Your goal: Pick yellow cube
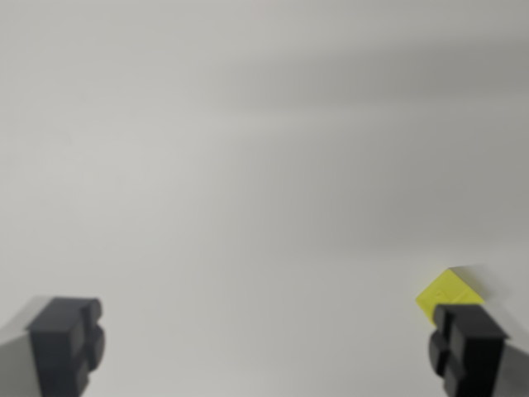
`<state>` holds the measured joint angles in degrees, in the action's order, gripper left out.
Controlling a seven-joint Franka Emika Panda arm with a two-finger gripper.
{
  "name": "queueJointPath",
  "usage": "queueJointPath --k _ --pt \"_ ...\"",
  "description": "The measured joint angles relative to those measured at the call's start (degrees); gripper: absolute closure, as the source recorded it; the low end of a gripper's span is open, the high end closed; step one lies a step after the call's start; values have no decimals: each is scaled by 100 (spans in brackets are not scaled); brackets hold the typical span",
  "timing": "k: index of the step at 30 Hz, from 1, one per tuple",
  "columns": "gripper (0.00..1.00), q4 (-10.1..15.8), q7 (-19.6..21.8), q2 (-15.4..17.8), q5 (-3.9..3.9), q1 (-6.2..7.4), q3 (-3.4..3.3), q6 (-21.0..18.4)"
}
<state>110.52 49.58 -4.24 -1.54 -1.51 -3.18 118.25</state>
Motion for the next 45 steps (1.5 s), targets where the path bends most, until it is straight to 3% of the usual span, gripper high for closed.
queueJointPath --k 7,26,45 --pt "0 53 -107 18 0 -20 -1 23" --pt "0 990 -1299 208 45 -377 -5 733" --pt "0 1769 -2561 234 104 -773 -6 1442"
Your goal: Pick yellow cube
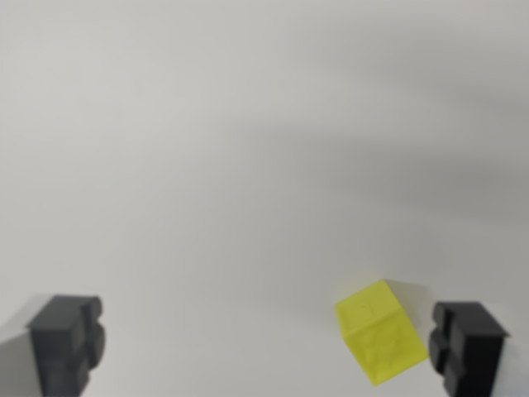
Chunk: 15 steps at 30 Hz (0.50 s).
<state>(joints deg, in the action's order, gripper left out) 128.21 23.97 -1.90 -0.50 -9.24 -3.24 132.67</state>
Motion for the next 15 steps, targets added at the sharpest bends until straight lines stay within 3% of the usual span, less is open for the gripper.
queueJointPath --k 15 --pt "0 497 -1039 -98 54 -333 0 553"
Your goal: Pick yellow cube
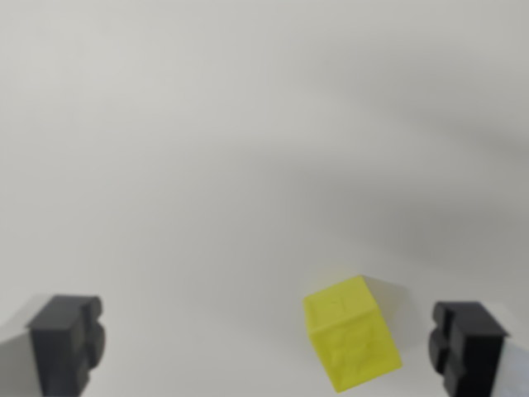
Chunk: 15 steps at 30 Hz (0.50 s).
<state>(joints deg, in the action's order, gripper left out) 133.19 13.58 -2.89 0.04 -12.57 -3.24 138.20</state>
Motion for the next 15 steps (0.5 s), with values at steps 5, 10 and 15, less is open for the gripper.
queueJointPath --k 5,10,15 --pt "0 143 -351 -57 19 -115 0 184" --pt "0 275 -706 -127 38 -231 0 368" --pt "0 396 -1065 -208 57 -349 0 553"
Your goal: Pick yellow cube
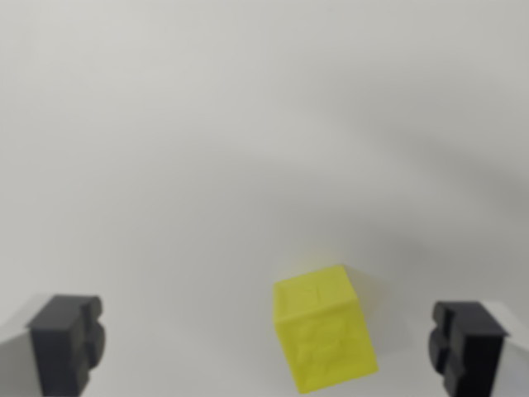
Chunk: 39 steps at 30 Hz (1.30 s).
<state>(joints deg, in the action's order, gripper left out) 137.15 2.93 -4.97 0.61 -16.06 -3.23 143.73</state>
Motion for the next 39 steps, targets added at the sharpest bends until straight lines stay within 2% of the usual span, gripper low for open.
queueJointPath --k 20,39 --pt "0 365 -1451 -442 90 -488 3 735" --pt "0 532 -2846 -1023 191 -969 8 1418"
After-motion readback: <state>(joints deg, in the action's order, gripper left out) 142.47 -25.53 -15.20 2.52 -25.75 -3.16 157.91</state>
